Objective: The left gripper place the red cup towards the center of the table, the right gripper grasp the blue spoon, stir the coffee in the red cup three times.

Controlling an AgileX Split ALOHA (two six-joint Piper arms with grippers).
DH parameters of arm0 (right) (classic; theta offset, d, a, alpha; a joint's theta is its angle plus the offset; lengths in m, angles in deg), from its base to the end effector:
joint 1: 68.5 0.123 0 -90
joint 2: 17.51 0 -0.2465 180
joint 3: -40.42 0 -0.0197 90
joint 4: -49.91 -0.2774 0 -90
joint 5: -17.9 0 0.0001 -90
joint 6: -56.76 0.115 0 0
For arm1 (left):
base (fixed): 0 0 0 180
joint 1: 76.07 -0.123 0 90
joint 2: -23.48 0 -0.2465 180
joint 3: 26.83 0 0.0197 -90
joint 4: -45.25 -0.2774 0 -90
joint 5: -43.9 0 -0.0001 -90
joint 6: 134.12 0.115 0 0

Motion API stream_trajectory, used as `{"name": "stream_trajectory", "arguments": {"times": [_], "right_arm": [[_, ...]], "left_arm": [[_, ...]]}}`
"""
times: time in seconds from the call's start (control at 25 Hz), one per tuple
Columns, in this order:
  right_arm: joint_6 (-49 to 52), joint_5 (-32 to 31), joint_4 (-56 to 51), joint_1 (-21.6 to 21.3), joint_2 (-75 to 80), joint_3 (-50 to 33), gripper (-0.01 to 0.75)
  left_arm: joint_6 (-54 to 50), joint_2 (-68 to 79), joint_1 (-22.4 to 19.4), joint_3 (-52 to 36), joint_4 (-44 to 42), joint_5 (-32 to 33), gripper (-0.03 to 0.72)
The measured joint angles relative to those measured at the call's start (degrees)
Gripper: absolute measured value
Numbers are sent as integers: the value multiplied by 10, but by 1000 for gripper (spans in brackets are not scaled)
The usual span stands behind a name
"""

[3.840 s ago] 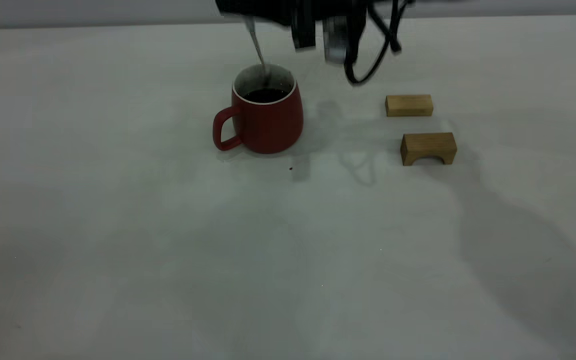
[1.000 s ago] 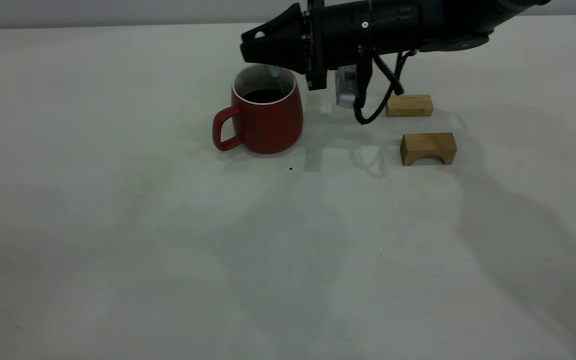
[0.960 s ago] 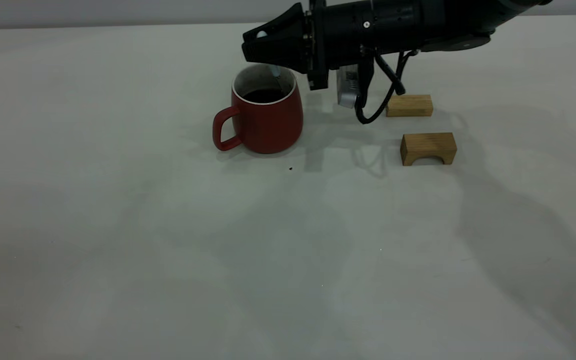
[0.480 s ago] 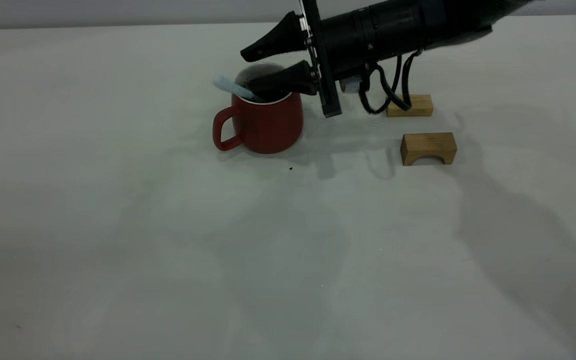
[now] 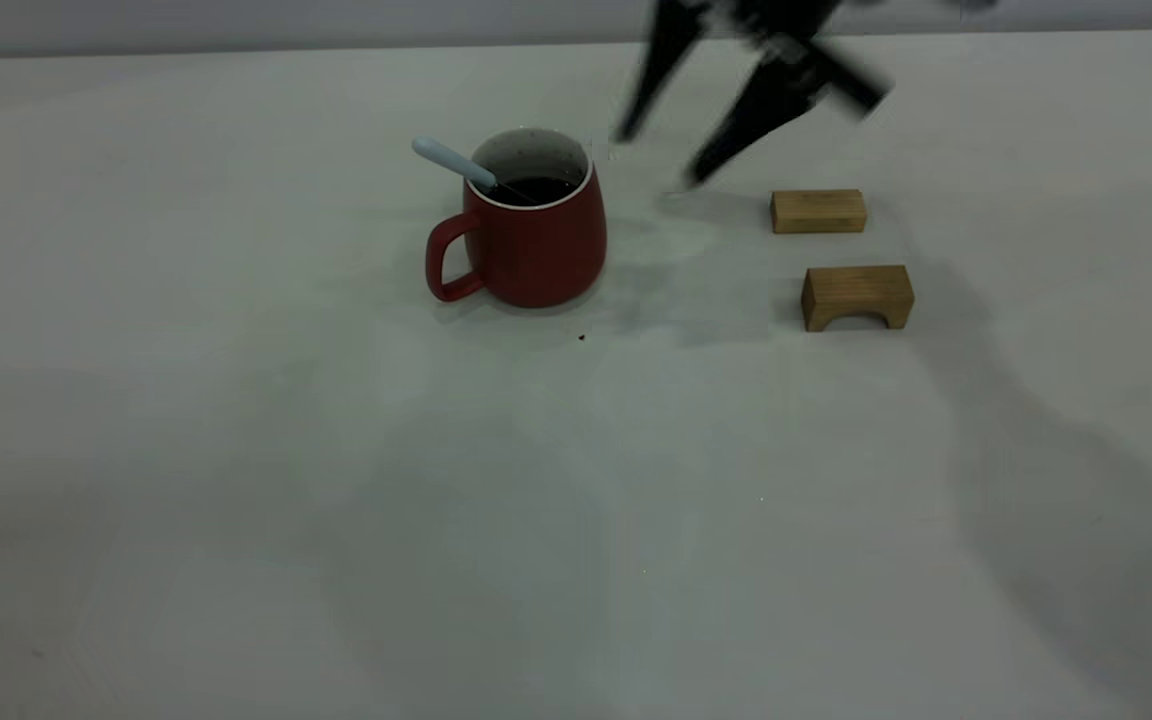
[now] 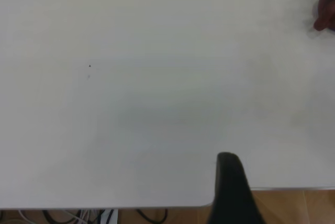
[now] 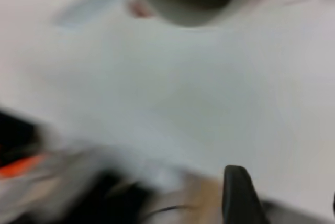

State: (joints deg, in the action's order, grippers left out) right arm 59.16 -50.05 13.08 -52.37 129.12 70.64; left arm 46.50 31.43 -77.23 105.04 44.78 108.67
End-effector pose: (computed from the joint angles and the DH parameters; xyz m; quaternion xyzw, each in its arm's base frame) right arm 0.4277 0.1902 0.0572 -0.0154 -0.9568 -0.2785 0.0820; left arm 0.0737 0.0023 0.2692 -0.0044 0.8697 0.0118 0.4934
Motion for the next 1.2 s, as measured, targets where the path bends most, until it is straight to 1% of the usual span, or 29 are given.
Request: {"name": "stream_trajectory", "arguments": {"times": [0.08,0.2,0.4,0.6,0.84,1.04,1.2], "right_arm": [[0,-5,94,0,-42,0,430],[1,-9,179,-1,-108,0,398],[-43,-16,269,-1,-242,-13,344],[-49,-24,341,-1,-397,-72,291],[-46,-30,350,-1,-561,-198,238],[-46,-30,349,-1,-698,-329,235],[-46,-30,342,-1,-828,-449,235]], "left_arm": [[0,0,0,0,0,0,551],[0,0,0,0,0,0,551],[0,0,0,0,0,0,551],[0,0,0,0,0,0,551],[0,0,0,0,0,0,551],[0,0,0,0,0,0,551],[0,0,0,0,0,0,551]]}}
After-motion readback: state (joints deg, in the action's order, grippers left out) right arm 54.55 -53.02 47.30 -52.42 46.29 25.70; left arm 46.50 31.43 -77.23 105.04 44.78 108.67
